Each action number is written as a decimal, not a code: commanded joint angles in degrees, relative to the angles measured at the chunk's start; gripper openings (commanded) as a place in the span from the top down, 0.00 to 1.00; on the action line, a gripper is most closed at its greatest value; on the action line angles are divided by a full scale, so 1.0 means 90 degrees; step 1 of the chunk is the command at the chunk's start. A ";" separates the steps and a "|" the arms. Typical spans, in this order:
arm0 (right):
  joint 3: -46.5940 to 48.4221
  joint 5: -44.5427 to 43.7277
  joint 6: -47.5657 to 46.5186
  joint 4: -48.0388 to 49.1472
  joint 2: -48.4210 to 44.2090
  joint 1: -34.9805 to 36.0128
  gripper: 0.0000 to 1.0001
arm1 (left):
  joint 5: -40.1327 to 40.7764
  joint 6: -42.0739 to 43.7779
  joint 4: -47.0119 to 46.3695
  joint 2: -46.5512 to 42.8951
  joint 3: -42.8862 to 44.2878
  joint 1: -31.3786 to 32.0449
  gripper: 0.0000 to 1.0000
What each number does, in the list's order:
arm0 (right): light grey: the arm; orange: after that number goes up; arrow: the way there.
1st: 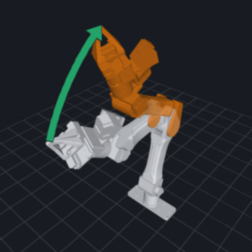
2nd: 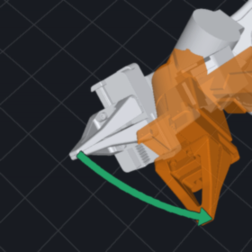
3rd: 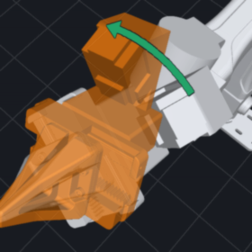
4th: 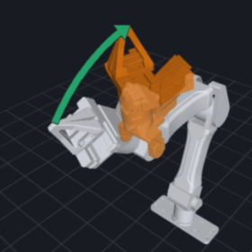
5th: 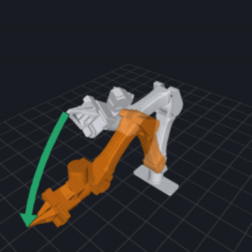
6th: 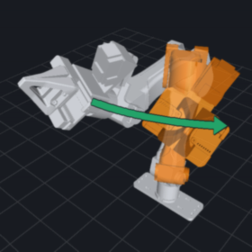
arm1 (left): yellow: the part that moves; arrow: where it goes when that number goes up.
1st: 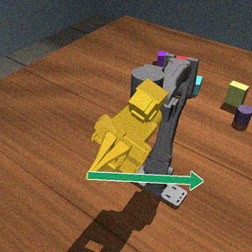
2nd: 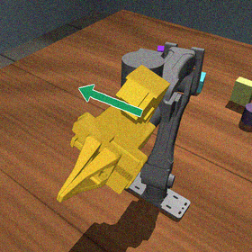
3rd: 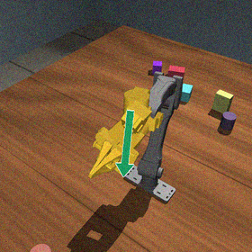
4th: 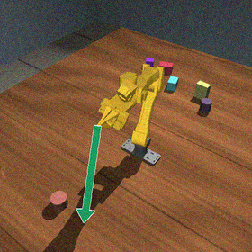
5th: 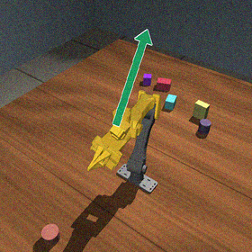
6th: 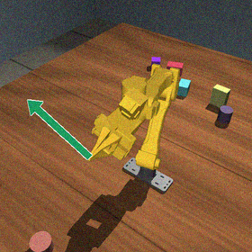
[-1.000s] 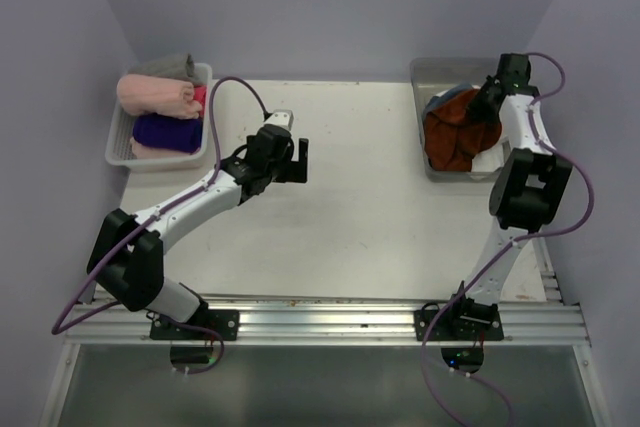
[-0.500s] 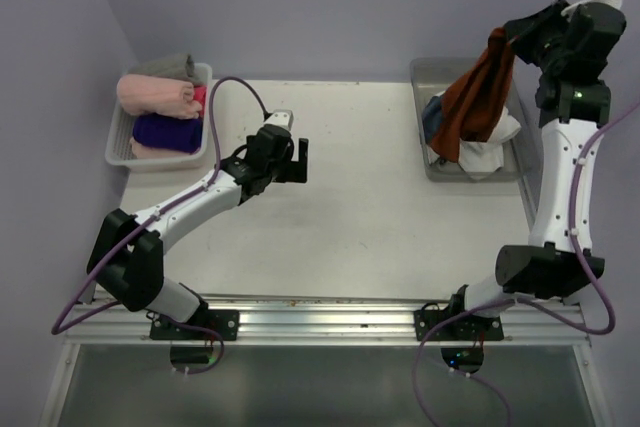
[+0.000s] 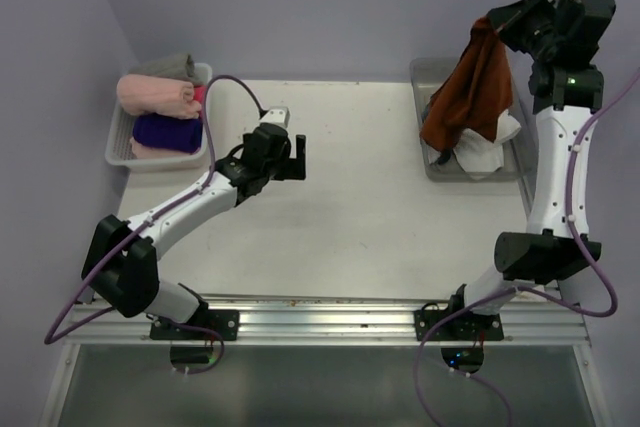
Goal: Roll the towels
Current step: Grab a towel with the right arm, then move the towel to the center of the board
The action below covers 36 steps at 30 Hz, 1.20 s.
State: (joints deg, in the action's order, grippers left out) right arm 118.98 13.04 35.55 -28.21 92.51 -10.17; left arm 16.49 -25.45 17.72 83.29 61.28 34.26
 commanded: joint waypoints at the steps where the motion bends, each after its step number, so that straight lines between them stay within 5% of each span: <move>1: 0.0334 0.0300 -0.0218 0.0058 -0.0405 0.0485 1.00 | 0.0179 -0.0189 0.0004 -0.0153 0.0076 -0.0047 0.00; 14: 0.0131 0.0465 -0.0474 0.0370 -0.0864 0.2663 1.00 | -0.0338 -0.0365 0.0404 -0.0621 0.0115 -0.1667 0.00; 21: -0.3476 0.0895 -0.0327 0.1161 -0.1314 0.3220 1.00 | -0.0688 -0.0551 0.0571 -0.0787 0.0174 -0.2341 0.00; 22: -0.3822 0.0914 -0.0366 0.1142 -0.1266 0.3307 0.93 | -0.0738 -0.0551 0.0571 -0.0778 0.0174 -0.2381 0.00; 26: -0.4606 0.0535 -0.0834 0.0062 -0.0758 0.3533 0.38 | -0.1225 -0.0454 0.0347 -0.0602 0.0057 -0.2400 0.01; 36: -0.6675 -0.0755 -0.0991 -0.0196 -0.1363 0.3776 0.40 | -0.2512 -0.0648 -0.0023 0.0120 -0.0927 -0.0996 0.11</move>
State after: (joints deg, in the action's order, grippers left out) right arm 62.26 9.43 27.75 -29.63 83.74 21.98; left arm 1.48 -29.52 20.34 82.15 57.49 20.73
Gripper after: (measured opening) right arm 0.606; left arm 0.907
